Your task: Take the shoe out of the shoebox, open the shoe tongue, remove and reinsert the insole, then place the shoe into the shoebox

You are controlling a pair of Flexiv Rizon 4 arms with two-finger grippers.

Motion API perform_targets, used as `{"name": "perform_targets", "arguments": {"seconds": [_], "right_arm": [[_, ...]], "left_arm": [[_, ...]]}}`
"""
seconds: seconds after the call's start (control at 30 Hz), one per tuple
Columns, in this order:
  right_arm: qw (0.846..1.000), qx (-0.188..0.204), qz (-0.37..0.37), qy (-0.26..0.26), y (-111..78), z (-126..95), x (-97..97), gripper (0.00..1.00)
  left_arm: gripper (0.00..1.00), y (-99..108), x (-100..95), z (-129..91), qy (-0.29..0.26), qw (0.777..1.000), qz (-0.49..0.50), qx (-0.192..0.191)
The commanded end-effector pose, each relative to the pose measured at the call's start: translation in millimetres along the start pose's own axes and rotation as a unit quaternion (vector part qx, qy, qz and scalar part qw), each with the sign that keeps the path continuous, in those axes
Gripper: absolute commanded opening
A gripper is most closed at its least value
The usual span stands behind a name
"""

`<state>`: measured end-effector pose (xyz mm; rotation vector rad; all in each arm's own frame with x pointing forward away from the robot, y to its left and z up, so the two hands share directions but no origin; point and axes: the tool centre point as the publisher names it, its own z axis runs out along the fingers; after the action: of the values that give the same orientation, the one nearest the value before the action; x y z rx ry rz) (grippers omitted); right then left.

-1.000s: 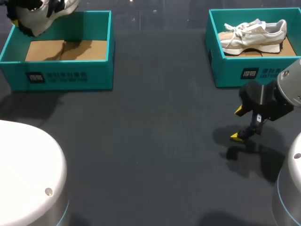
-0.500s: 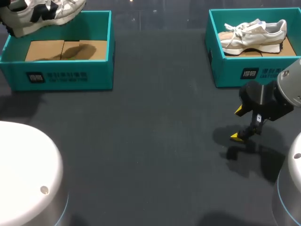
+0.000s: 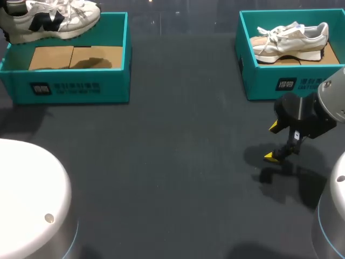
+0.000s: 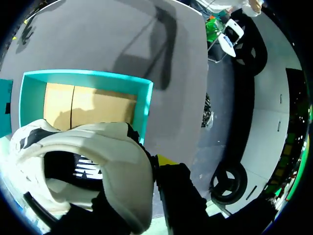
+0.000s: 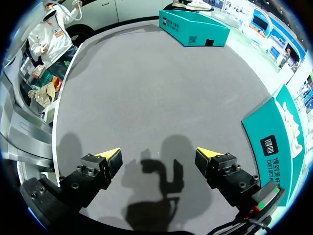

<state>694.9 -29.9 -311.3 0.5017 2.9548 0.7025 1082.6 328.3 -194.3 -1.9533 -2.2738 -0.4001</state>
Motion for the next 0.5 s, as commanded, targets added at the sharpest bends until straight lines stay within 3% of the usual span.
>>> {"name": "perform_targets", "arguments": {"seconds": [0.03,0.27,0.5], "right_arm": [[1.0,0.0,0.0,-0.001,-0.5,-0.4,0.8,1.0],[1.0,0.0,0.0,-0.001,-0.5,-0.4,0.8,1.0],[1.0,0.0,0.0,-0.001,-0.5,-0.4,0.8,1.0]], "left_arm": [[0.0,-10.4,0.1,-1.1,0.001,1.0,0.001,-0.013],[0.0,-10.4,0.1,-1.1,0.001,1.0,0.001,-0.013],[0.0,-14.1,-17.2,16.1,0.005,0.997,0.075,-0.02]]}}
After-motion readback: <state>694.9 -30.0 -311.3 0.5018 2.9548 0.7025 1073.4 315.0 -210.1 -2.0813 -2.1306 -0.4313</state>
